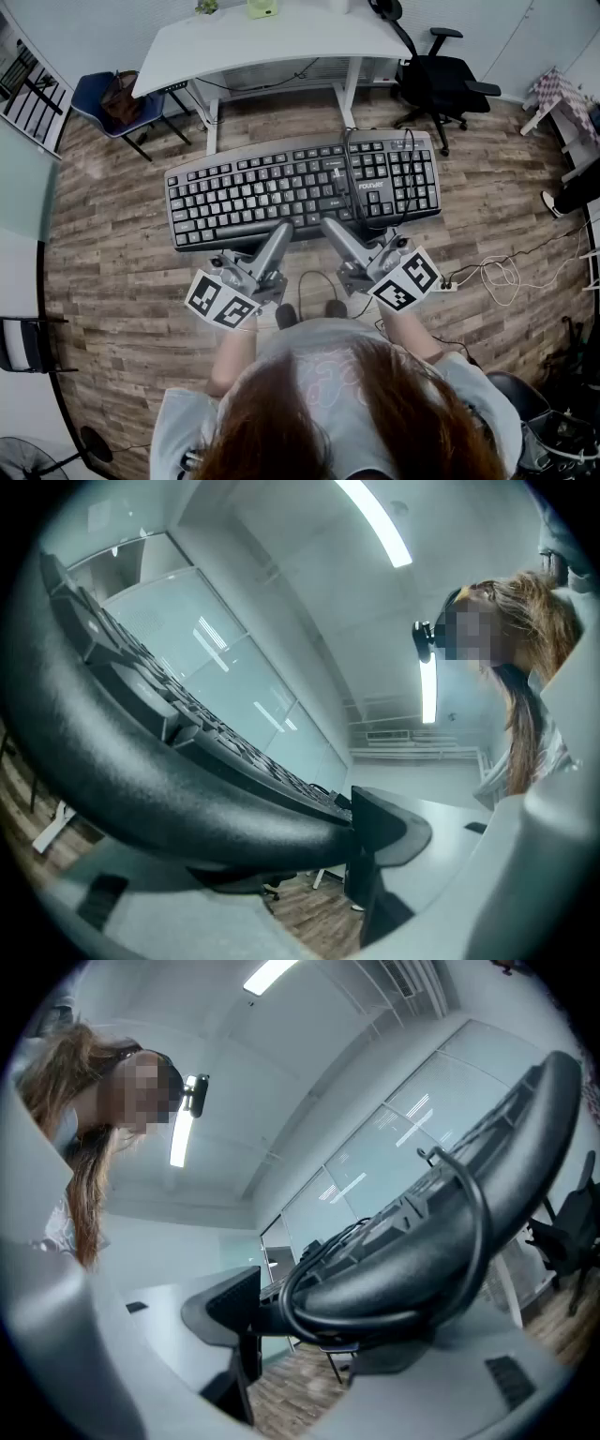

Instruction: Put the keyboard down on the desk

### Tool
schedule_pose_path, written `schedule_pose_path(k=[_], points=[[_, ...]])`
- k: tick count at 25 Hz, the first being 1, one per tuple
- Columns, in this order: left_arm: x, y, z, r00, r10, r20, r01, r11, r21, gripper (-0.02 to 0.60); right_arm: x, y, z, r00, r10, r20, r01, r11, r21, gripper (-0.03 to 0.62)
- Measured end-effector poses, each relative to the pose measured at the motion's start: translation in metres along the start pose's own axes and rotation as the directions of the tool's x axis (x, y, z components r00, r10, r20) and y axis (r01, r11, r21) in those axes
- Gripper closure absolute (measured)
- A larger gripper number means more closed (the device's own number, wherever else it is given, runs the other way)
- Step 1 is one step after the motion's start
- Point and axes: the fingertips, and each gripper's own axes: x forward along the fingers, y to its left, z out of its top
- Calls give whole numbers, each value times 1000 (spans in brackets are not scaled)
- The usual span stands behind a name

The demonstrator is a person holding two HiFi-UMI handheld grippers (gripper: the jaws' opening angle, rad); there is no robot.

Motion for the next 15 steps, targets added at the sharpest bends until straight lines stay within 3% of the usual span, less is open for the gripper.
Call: schedule_pose_path(k=[15], points=[[-9, 3, 11, 1000, -9, 16, 9, 1000, 15, 305, 8, 12, -1, 1000, 16, 11, -16, 1000, -9, 295]])
